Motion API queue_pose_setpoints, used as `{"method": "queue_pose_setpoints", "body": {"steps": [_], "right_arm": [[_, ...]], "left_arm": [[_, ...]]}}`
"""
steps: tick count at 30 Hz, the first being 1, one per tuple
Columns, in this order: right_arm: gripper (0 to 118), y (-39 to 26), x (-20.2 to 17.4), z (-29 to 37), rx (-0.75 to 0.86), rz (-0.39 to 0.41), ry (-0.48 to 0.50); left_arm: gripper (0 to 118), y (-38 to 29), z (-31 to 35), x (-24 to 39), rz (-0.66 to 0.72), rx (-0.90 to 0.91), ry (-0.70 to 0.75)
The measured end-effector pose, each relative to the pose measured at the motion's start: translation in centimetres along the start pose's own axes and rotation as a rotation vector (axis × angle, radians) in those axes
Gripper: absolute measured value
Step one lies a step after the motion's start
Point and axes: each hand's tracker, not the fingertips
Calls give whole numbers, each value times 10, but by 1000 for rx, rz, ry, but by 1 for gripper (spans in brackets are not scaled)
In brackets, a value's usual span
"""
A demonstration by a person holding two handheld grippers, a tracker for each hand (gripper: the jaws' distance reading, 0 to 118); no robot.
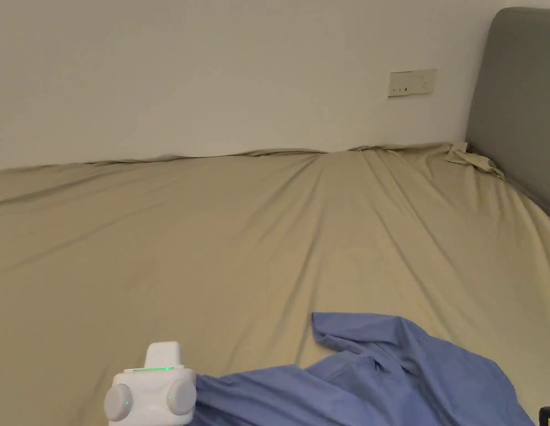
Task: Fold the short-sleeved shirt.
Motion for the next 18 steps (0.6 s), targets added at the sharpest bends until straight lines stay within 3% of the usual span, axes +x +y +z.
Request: {"method": "queue_pose_setpoints", "body": {"steps": [3, 4, 8, 9, 10, 11, 12, 18], "right_arm": [[3, -7, 11, -9, -30, -20, -18], [3, -9, 16, -12, -38, -20, -20], [3, -15, 38, -22, -40, -24, -74], [13, -16, 47, -25, -47, -36, -87], [40, -17, 56, -28, -53, -51, -109], [92, -22, 70, -35, -63, -60, -132], [118, -26, 81, -44, -118, -69, -164], [118, -52, 115, -97, -383, -103, -158]], "left_arm": [[0, 12, 46, -17, 112, -17, -227], [0, 3, 25, -18, 152, -66, -285], [0, -1, 83, -33, 163, 53, -373], [0, -6, 100, -34, 162, 64, -394], [0, -9, 115, -39, 159, 76, -409], [0, -12, 126, -43, 153, 92, -423], [0, -20, 144, -37, 134, 117, -429], [0, -37, 187, -33, 157, 113, -456]]}}
